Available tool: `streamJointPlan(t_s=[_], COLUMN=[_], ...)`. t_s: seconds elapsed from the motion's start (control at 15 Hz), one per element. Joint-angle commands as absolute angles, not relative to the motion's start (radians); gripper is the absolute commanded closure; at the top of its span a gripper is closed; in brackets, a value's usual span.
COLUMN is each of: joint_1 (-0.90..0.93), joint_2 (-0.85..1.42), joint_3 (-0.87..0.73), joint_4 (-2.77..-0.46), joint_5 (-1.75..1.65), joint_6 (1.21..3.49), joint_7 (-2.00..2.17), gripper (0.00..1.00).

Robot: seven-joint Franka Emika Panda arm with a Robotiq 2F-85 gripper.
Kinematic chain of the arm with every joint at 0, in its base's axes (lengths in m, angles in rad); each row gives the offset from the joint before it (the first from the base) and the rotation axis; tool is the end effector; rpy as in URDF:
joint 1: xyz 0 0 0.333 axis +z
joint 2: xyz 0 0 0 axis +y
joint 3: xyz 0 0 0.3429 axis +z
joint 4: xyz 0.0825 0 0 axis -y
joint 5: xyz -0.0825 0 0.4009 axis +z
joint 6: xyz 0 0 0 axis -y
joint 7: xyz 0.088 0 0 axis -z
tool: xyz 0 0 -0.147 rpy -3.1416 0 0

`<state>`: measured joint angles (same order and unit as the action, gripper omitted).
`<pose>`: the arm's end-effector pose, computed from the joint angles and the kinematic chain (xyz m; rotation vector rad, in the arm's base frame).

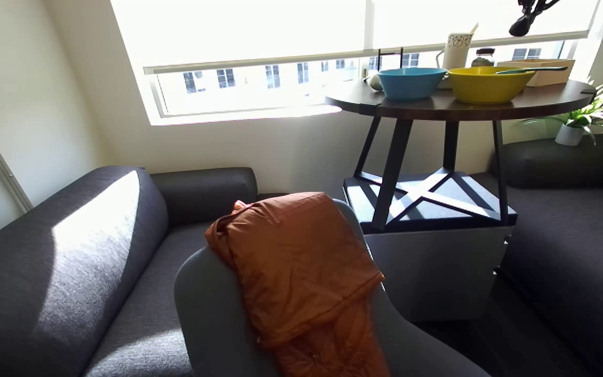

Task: Remove the black object from the wooden box and put it in the white bowl

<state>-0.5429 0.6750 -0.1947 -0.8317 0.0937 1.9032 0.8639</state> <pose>0.6457 -0.4894 0.5606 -2.1959 2.1442 -0.6319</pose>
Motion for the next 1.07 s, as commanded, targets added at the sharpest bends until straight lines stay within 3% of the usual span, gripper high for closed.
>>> streamJointPlan(t_s=[0.0,1.0], joint_1=[-0.538,-0.504], joint_2=[0.679,0.686], joint_3=[-0.15,-0.002], joint_4=[-0.834,-0.877], joint_5=[0.133,0.135], joint_6=[1.904,1.907], joint_7=[0.841,0.701], gripper=[0.96,0.96])
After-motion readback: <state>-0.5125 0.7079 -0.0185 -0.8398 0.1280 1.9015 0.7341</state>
